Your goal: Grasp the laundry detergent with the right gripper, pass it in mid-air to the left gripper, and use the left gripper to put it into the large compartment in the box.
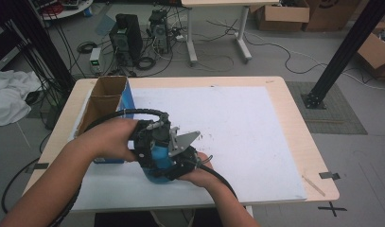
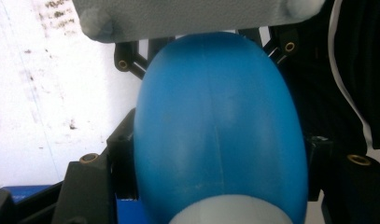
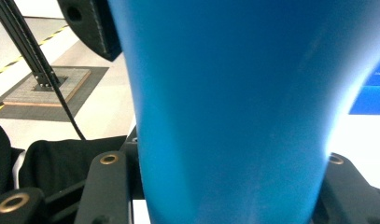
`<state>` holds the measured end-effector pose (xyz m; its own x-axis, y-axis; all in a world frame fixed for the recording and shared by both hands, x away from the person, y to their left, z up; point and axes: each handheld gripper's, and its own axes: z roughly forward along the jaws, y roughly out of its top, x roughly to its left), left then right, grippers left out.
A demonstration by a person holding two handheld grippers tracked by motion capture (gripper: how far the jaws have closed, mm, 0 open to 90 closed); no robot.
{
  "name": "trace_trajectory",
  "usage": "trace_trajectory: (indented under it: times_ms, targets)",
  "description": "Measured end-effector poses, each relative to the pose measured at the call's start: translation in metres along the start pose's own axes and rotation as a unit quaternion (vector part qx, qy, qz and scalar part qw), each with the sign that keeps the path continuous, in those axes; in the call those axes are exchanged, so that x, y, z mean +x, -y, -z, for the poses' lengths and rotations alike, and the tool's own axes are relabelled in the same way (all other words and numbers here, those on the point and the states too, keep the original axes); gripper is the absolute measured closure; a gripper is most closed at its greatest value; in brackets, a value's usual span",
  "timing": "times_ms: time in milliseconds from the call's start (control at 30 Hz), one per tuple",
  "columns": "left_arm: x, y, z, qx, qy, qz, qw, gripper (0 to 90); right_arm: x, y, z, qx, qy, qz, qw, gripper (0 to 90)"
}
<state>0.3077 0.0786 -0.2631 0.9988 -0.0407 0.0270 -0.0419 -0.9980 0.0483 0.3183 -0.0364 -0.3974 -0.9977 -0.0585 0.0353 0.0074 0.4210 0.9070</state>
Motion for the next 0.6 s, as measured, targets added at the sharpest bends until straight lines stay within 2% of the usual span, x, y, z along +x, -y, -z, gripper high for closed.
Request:
trace_trajectory:
  times_ms: [67, 300, 467, 600]
  targets:
    - [-0.0001, 0.0007, -0.0001, 0.0, 0.001, 0.001, 1.0, 36.3, -0.0006, -0.0001, -0.0003, 0.001, 0.001, 0.005, 1.0, 46.1]
    - [-0.0005, 0.0028, 0.0001, -0.003, -0.004, 0.004, 1.0, 36.9, -0.0006, -0.0016, -0.002, 0.0, -0.002, 0.0, 1.0, 46.2]
    - [-0.0008, 0.0023, 0.0001, 0.011, -0.006, 0.02, 0.9997, 38.2, -0.0011, -0.0017, -0.0038, 0.002, -0.002, 0.0, 1.0, 46.2]
    - [0.0, 0.0028, 0.0003, 0.013, -0.004, 0.021, 0.9997, 38.7, -0.0007, -0.0021, -0.0045, -0.001, -0.005, -0.006, 1.0, 46.2]
